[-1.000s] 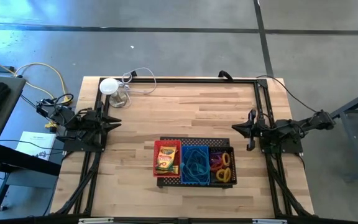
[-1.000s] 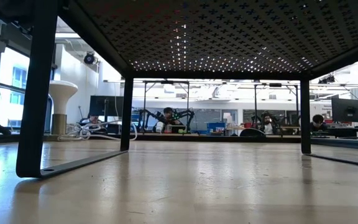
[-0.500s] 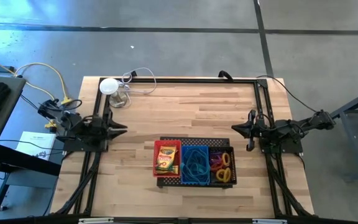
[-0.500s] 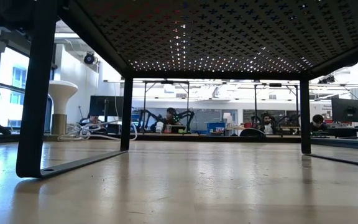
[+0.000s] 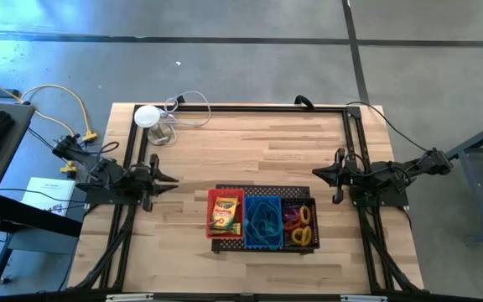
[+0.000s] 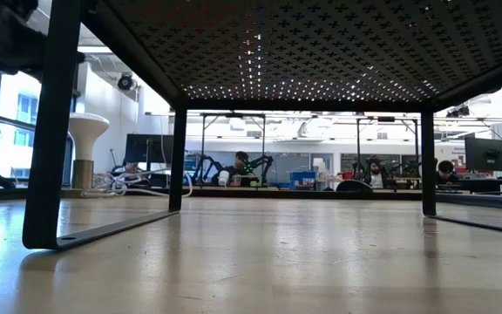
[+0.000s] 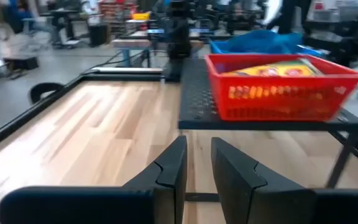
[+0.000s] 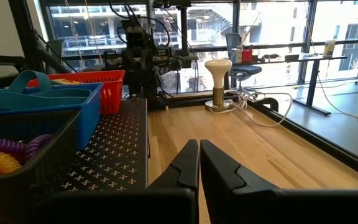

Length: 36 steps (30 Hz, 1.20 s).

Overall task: Pick & Place Office Desk Supplies
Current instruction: Return to Home Position

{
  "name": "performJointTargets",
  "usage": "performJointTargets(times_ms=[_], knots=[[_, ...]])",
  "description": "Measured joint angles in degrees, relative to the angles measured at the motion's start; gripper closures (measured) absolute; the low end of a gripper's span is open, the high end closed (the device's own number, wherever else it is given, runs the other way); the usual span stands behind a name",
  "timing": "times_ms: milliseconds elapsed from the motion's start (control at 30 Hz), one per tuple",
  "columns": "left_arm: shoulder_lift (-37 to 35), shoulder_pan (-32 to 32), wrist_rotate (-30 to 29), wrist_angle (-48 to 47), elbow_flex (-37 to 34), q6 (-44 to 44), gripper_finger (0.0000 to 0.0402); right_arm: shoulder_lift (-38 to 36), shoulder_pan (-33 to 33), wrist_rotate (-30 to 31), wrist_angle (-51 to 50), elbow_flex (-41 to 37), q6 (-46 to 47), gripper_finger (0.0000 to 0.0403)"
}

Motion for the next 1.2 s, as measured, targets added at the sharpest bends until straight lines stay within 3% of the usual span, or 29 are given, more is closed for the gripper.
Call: performJointTargets(times_ms=[200,300,467,833,1200], knots=[[-0.02,0.04,4.59,9.74,-5.36,7.16,0.0335,0.0,0.0,0.0,-0.02,0.0,0.0,0.0401],[-0.04,0.57,4.25,14.92,-7.92,5.49,0.0335,0.0,0.01,0.0,-0.04,0.0,0.0,0.0401],[0.68,1.02,5.4,15.21,-8.29,4.24,0.0335,0.0,0.02,0.0,-0.04,0.0,0.02,0.0401],[0.92,1.09,-5.03,15.23,-8.42,4.64,0.0335,0.01,0.02,-0.01,-0.04,-0.02,0.02,0.0401],[3.8,0.67,-5.03,15.17,-8.48,2.04,0.0335,0.0,0.02,0.0,-0.04,-0.02,0.02,0.0401]])
